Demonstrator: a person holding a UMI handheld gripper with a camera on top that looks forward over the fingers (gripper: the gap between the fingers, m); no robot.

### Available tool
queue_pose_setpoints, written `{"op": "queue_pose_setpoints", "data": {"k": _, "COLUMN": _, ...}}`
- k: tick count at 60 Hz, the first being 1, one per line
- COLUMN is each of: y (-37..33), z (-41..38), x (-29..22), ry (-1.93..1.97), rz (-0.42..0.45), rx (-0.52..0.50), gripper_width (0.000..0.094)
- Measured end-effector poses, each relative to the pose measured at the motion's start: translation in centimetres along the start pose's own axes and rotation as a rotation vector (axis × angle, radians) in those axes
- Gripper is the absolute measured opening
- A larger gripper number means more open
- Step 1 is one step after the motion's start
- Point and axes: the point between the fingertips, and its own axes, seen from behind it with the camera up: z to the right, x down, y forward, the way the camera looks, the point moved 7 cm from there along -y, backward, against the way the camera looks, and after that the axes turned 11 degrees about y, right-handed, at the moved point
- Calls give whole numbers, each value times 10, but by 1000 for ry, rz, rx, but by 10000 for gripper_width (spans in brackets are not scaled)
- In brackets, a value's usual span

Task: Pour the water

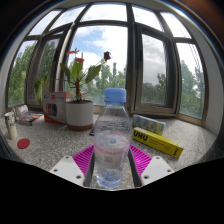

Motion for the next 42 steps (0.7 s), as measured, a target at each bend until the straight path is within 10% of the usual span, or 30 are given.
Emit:
{"op": "queue_pose_setpoints", "data": {"k": 13, "y": 5, "z": -4, "x": -1, "ry": -1, "rz": 35, "rx": 30, "gripper_width": 315}}
{"op": "queue_pose_setpoints", "data": {"k": 42, "y": -40, "z": -60, "x": -99, "ry": -340, "rz": 215, "rx": 348, "gripper_width": 315}}
